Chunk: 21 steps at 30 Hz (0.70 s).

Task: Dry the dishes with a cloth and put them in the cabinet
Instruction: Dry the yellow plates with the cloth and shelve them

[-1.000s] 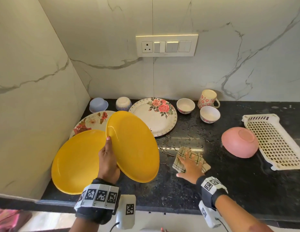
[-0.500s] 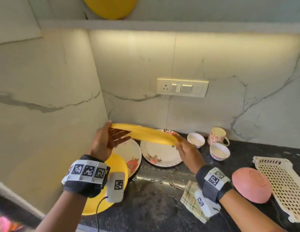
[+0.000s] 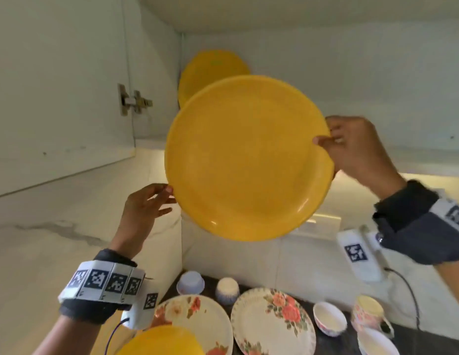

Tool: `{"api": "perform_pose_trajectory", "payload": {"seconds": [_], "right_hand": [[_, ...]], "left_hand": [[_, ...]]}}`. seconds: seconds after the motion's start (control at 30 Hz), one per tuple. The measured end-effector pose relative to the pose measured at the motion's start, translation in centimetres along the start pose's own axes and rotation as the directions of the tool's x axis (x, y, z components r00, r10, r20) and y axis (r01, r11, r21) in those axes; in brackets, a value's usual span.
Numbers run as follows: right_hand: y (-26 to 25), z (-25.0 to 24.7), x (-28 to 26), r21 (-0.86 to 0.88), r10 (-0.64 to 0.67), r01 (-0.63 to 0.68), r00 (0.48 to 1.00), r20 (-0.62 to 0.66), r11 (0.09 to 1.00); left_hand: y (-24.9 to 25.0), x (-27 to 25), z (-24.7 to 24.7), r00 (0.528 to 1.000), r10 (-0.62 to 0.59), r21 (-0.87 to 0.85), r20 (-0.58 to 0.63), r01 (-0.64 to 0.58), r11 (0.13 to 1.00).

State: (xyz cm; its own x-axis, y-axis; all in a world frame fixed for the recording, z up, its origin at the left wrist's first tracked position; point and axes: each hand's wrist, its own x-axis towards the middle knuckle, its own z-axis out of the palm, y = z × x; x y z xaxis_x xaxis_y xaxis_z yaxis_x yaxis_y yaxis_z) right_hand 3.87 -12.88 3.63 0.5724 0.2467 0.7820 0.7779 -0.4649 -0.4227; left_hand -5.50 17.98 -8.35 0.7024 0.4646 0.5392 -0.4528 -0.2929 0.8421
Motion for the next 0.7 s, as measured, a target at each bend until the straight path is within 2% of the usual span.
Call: {"api": "perform_pose_trajectory", "payload": {"seconds": [0.17, 0.23, 0.33, 0.4, 0.47, 0.53, 0.6, 0.7], "right_hand": [[-3.3, -1.2, 10.4, -0.033, 0.105, -0.104, 0.994, 0.025, 0.994], [-3.9, -0.8, 14.0, -0.019, 0.133, -0.133, 0.991, 0.026, 0.991], [-4.3, 1.1, 18.6, -0.026, 0.145, -0.145, 0.989, -0.005, 0.989], [-4.0, 3.0, 21.3, -0.051, 0.149, -0.152, 0.988, -0.049, 0.987], [-3.2, 5.2, 23.7, -0.067, 0.146, -0.15, 0.987, -0.06, 0.986], [-2.4, 7.6, 26.0, -0.109, 0.146, -0.154, 0.986, -0.075, 0.982], [-0.8, 10.1, 28.5, -0.123, 0.153, -0.166, 0.982, -0.11, 0.978], [1.0, 13.5, 31.0, -0.102, 0.156, -0.168, 0.981, -0.117, 0.98]], "left_hand": [[3.1, 7.7, -0.1, 0.977, 0.213, 0.044, -0.019, -0.212, 0.976], [3.2, 11.0, 0.1, 0.96, 0.278, 0.171, -0.022, -0.27, 0.948], [2.5, 15.1, 0.7, 0.935, 0.355, 0.436, -0.004, -0.318, 0.842], [1.7, 17.4, 0.9, 0.945, 0.321, 0.516, 0.055, -0.302, 0.802], [0.7, 19.2, 0.9, 0.964, 0.221, 0.598, 0.149, -0.266, 0.756], [-0.2, 20.3, 0.8, 0.969, 0.118, 0.716, 0.218, -0.241, 0.655], [-0.9, 20.8, 0.8, 0.965, 0.132, 0.8, 0.229, -0.263, 0.539], [-1.7, 21.1, 0.6, 0.955, 0.217, 0.809, 0.204, -0.289, 0.511]]}}
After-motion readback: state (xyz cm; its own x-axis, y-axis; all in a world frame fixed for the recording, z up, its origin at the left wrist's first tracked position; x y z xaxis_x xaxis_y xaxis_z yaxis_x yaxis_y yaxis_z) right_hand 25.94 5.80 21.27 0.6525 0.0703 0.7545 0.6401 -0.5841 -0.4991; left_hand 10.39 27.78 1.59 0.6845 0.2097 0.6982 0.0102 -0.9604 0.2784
